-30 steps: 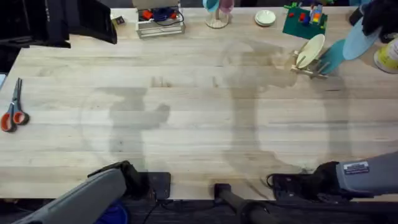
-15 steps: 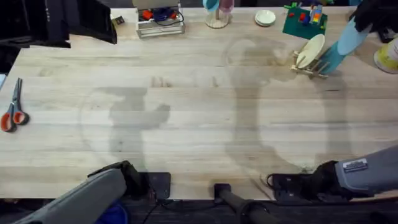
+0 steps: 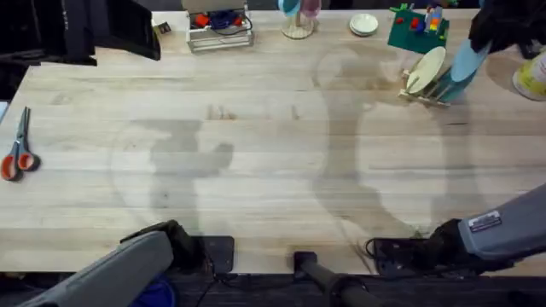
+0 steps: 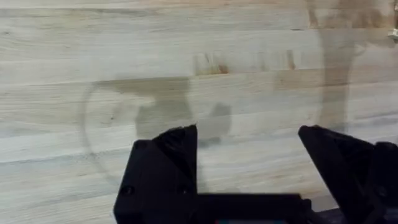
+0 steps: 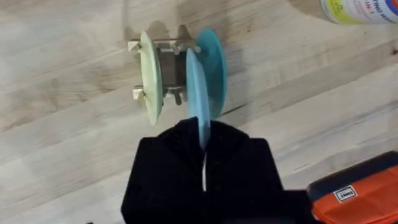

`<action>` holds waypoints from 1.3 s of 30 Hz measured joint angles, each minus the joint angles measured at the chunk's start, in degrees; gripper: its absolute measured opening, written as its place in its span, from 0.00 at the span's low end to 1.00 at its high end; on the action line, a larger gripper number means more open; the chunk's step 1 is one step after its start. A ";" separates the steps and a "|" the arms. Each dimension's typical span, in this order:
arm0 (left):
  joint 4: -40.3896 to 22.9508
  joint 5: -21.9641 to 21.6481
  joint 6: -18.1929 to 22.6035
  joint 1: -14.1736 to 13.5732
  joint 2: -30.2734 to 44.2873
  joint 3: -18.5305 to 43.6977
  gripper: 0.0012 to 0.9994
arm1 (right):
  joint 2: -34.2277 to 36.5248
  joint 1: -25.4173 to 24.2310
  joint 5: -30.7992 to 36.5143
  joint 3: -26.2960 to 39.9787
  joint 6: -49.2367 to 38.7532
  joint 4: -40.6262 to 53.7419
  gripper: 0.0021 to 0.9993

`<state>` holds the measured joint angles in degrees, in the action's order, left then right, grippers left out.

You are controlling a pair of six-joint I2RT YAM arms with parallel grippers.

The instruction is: Pick up the plates from the table one by one and place each into a slot on the dish rack.

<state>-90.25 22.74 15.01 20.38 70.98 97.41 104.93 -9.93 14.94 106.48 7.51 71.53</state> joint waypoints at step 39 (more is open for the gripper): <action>-0.23 0.00 -0.01 0.00 0.00 0.00 1.00 | 5.61 -1.29 0.00 0.00 0.17 -2.75 0.03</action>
<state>-90.48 22.74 15.00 20.38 70.98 97.41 110.54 -11.22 14.94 106.48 7.68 68.77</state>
